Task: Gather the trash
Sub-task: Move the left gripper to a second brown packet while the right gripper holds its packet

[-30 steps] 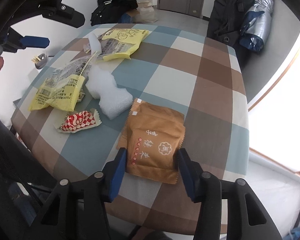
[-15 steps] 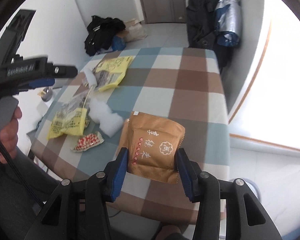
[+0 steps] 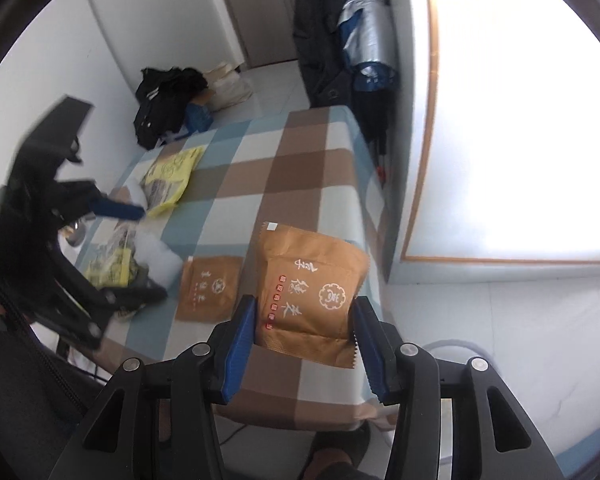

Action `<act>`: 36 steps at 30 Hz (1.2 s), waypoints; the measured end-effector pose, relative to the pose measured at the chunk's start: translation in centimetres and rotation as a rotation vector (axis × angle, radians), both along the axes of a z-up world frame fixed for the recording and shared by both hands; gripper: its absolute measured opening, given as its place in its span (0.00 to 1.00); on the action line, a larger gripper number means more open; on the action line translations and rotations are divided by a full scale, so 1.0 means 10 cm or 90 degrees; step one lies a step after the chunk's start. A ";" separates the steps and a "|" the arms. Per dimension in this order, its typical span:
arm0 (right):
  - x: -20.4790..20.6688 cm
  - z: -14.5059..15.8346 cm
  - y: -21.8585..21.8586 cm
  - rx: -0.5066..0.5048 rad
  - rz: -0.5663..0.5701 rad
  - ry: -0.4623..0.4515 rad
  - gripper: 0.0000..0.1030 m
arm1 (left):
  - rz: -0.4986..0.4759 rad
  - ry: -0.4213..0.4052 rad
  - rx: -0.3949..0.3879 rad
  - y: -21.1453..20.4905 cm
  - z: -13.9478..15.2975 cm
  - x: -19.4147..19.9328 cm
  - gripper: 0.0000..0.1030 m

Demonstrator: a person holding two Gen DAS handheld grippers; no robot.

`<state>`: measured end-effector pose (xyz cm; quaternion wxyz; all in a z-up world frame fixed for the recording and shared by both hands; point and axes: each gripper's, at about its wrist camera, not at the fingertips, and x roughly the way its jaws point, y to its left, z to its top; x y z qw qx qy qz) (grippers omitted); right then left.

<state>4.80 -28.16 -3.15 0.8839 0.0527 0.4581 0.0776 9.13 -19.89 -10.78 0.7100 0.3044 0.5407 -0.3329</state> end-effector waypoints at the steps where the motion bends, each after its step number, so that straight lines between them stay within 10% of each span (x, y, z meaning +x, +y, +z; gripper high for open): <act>1: -0.02 0.08 -0.04 0.007 -0.003 -0.020 0.46 | -0.021 0.004 0.001 -0.05 -0.02 -0.01 0.93; 19: 0.00 0.36 -0.34 0.020 -0.064 -0.087 0.46 | -0.071 0.071 0.026 -0.41 -0.35 0.06 0.91; 25: -0.01 0.36 -0.36 0.029 -0.074 -0.094 0.46 | -0.038 0.069 0.004 -0.25 -0.25 0.09 0.55; 36: 0.02 0.34 -0.32 0.027 -0.069 -0.088 0.46 | 0.027 0.079 -0.017 -0.08 -0.28 0.11 0.44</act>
